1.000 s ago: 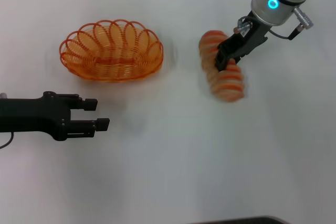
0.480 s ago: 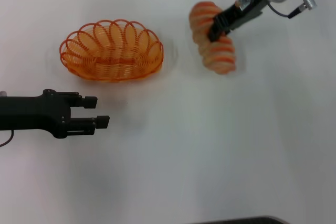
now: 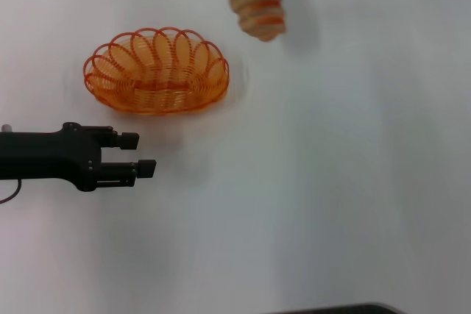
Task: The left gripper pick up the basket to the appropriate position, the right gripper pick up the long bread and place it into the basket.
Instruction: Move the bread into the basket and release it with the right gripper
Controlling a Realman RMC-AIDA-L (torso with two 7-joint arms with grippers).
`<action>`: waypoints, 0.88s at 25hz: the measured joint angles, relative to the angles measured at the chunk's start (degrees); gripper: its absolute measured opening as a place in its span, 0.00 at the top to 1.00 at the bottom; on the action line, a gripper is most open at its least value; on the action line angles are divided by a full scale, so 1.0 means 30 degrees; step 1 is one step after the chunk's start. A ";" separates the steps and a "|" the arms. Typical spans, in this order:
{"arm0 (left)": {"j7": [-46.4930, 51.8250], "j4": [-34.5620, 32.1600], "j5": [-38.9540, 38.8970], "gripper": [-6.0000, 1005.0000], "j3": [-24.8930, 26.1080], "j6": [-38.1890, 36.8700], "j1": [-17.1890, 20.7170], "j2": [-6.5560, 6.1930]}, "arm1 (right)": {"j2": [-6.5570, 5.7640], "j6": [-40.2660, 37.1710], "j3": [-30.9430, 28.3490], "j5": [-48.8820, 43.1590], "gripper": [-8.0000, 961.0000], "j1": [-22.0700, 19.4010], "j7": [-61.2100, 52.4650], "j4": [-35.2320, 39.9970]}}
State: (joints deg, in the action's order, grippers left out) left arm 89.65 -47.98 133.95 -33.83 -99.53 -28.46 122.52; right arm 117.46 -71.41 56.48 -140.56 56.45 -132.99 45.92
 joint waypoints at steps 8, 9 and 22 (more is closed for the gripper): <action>0.0170 -0.0012 -0.0006 0.34 -0.0048 -0.0262 -0.0301 -0.0110 | 0.0722 -0.1198 0.2084 0.1210 0.79 0.1586 0.7560 -0.0321; 0.0172 -0.0012 0.0002 0.34 -0.0054 -0.0290 -0.0324 -0.0116 | 0.0752 -0.1125 0.2614 0.1414 0.79 0.1712 0.8438 -0.0476; 0.0176 0.0566 -0.0060 0.34 0.0040 -0.0264 -0.0434 0.0003 | 0.0973 0.2032 0.7147 0.2358 0.78 0.2991 1.2806 -0.3537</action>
State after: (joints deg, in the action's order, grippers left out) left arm 90.18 -46.28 133.76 -33.70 -100.32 -29.76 122.53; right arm 120.38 -65.31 77.92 -133.49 65.42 -94.57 35.31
